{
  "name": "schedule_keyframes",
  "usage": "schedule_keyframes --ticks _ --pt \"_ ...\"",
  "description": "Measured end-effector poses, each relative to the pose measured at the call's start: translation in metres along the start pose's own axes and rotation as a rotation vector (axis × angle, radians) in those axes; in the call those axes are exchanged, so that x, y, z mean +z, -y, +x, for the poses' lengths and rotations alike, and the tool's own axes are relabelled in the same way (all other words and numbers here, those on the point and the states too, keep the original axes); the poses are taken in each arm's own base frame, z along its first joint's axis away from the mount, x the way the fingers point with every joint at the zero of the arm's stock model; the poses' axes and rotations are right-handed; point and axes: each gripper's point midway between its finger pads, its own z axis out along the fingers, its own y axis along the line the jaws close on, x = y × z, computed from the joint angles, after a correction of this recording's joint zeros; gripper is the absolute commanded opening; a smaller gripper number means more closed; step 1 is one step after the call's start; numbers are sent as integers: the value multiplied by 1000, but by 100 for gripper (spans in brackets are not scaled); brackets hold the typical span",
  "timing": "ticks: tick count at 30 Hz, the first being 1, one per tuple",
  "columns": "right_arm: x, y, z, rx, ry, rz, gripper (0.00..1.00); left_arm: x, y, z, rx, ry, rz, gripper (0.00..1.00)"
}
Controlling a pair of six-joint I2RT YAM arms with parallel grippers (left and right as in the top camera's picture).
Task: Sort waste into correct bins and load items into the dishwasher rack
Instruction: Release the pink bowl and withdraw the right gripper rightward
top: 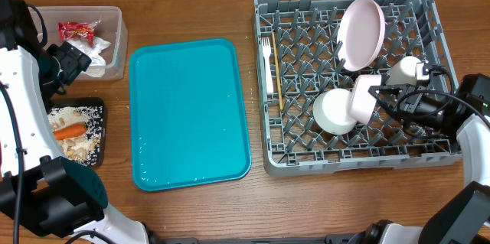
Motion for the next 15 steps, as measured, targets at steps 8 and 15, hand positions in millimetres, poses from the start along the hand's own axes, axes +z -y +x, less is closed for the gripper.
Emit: schedule_keyframes --ticks 8,15 --pt "-6 9 -3 45 21 41 4 0 0 0 0 0 0 100" --pt "-14 16 -4 88 41 71 4 0 0 0 0 0 0 100"
